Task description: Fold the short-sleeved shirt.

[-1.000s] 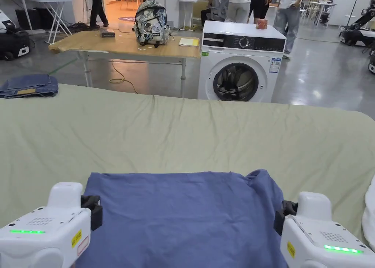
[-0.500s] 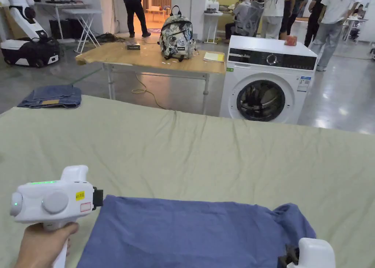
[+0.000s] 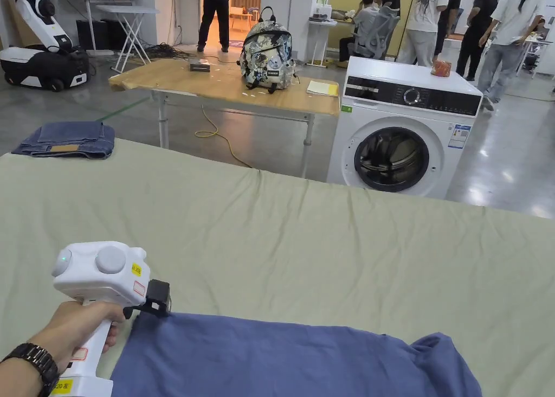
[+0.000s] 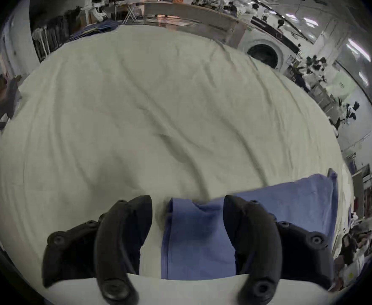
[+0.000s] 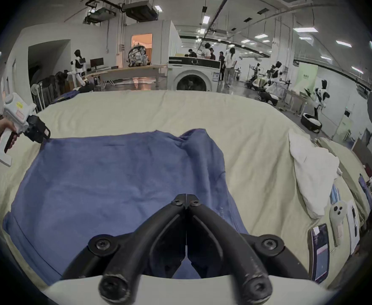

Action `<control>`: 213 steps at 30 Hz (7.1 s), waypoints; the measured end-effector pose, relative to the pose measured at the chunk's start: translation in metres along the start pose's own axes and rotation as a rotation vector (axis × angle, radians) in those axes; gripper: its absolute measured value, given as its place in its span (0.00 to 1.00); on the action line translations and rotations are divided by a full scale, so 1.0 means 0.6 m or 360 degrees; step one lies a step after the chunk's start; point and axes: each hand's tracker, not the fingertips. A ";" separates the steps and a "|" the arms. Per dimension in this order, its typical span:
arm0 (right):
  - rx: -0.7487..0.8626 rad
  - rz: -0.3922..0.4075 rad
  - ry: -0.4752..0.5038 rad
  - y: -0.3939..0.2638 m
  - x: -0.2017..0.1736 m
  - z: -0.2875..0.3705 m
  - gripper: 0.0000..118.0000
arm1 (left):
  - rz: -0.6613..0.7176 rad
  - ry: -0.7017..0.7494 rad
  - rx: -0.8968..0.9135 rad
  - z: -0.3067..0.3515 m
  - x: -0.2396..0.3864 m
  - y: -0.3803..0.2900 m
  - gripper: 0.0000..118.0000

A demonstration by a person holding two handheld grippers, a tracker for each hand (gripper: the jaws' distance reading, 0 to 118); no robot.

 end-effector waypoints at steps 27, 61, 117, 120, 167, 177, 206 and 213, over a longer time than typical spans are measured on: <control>-0.0457 -0.0129 0.0068 0.224 0.170 -0.282 0.49 | -0.0291 0.0159 0.0336 0.090 0.026 -0.070 0.00; -0.0078 -0.0038 -0.0005 0.307 0.220 -0.106 0.00 | -0.0322 0.0063 0.0601 0.252 0.067 -0.072 0.00; 0.0835 0.0031 -0.0314 0.611 0.205 0.130 0.00 | -0.0348 0.0172 0.1350 0.547 0.137 0.142 0.00; 0.0770 0.0026 -0.0297 0.534 0.207 0.146 0.00 | -0.0357 0.0147 0.1307 0.521 0.118 0.079 0.00; -0.0635 0.0221 -0.0192 -0.236 0.227 0.163 0.51 | -0.0289 0.0026 0.0090 0.238 -0.062 -0.582 0.22; -0.0184 0.0034 -0.0187 -0.122 0.174 0.221 0.71 | -0.0322 -0.0027 0.0483 0.284 0.026 -0.509 0.59; 0.0302 -0.0120 0.0051 -0.067 0.013 0.170 0.00 | -0.0296 -0.0048 0.0405 0.308 -0.013 -0.504 0.00; 0.0221 -0.0076 0.0057 -0.082 0.007 0.162 0.00 | -0.0162 -0.0028 0.0064 0.285 -0.074 -0.536 0.76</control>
